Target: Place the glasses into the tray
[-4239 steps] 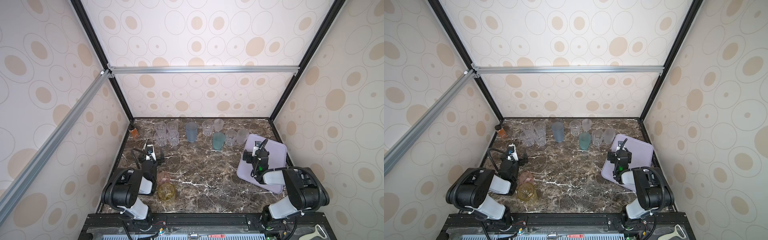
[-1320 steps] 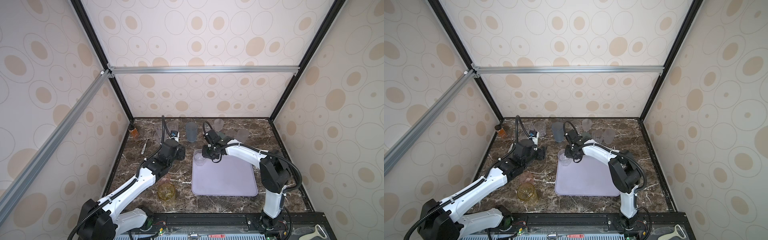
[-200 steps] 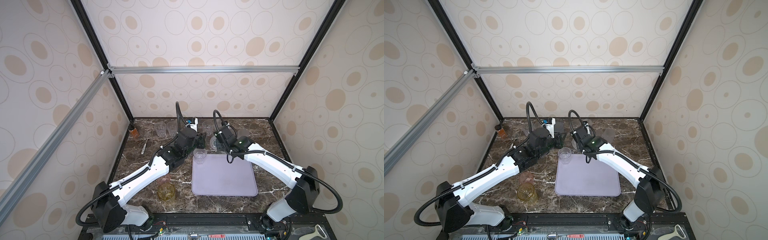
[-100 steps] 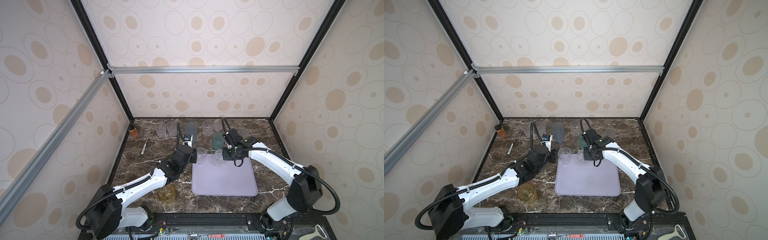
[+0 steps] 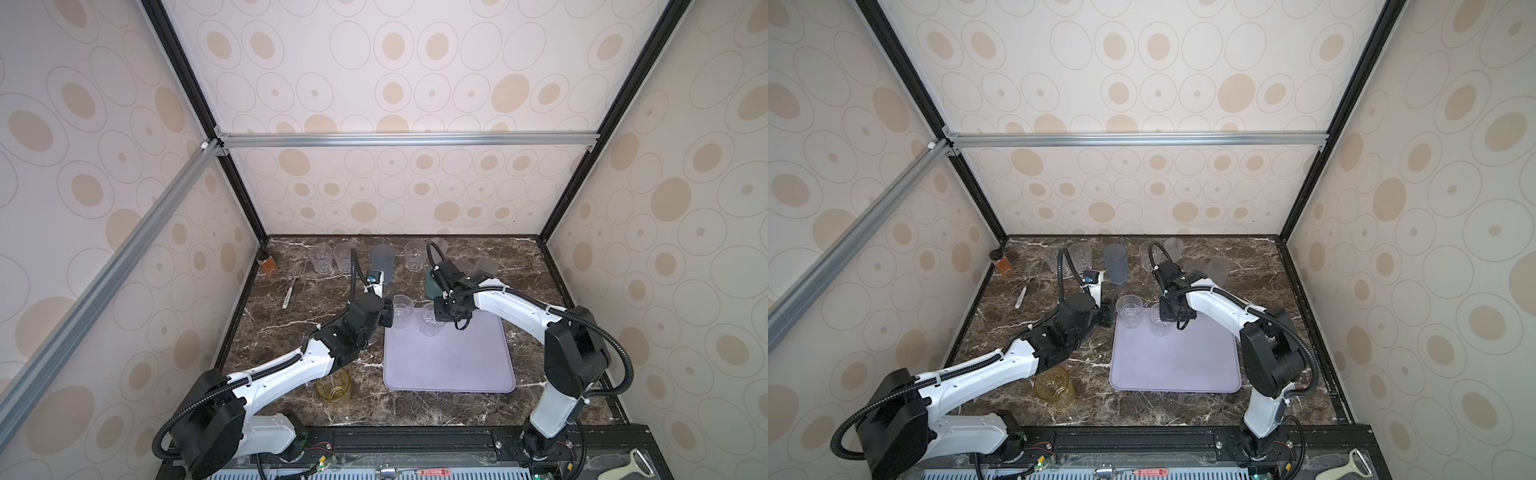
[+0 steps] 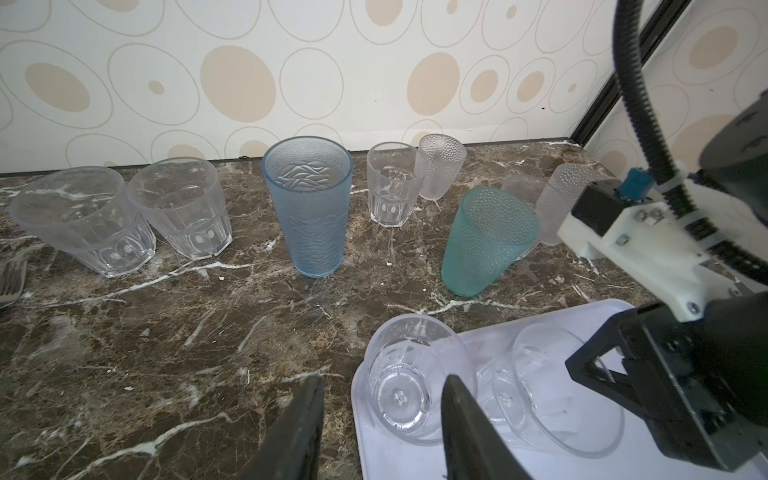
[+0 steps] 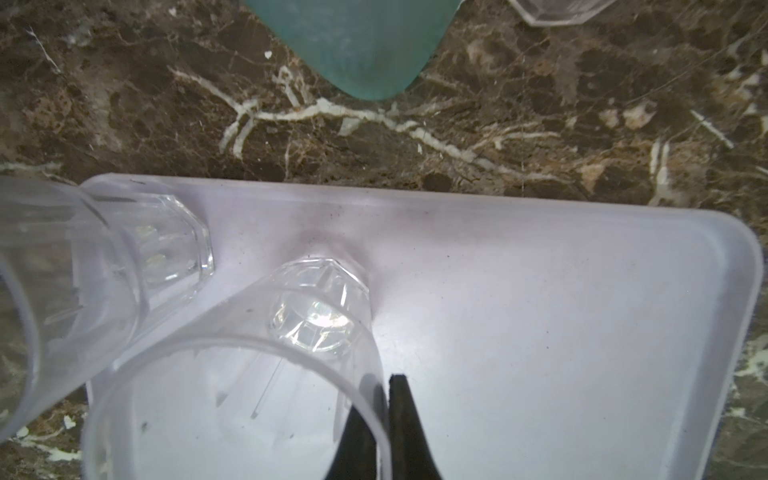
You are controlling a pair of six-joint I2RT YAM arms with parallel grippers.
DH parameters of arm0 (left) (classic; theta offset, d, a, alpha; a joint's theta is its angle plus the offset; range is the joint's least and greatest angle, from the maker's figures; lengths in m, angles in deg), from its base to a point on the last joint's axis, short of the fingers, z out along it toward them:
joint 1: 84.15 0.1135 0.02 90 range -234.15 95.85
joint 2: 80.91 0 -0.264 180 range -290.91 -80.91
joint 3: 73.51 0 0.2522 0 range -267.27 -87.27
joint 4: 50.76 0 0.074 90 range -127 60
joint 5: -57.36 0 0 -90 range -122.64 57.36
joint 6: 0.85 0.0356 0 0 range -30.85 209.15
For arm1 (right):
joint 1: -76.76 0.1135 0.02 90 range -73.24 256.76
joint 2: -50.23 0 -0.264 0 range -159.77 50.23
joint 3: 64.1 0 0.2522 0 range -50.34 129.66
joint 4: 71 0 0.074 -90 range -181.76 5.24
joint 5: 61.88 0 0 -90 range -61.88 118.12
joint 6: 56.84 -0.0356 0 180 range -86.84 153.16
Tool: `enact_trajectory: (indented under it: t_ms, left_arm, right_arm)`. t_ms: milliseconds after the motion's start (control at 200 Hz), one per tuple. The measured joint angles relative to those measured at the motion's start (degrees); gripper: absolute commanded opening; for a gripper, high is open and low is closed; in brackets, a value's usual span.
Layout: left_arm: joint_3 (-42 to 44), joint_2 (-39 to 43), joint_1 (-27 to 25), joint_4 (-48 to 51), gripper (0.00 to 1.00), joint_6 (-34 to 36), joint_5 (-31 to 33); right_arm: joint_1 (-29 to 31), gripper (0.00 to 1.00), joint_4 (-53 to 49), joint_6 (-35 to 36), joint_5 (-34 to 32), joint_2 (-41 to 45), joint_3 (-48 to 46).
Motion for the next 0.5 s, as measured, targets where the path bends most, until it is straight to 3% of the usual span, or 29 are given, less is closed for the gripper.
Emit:
enact_trajectory:
  t_ms: [500]
  left_arm:
    - [0.0, 0.0, 0.0, -0.4, 0.46, 0.0, 0.0]
  right_arm:
    - [0.0, 0.01, 0.9, 1.1, -2.8, -4.6, 4.3]
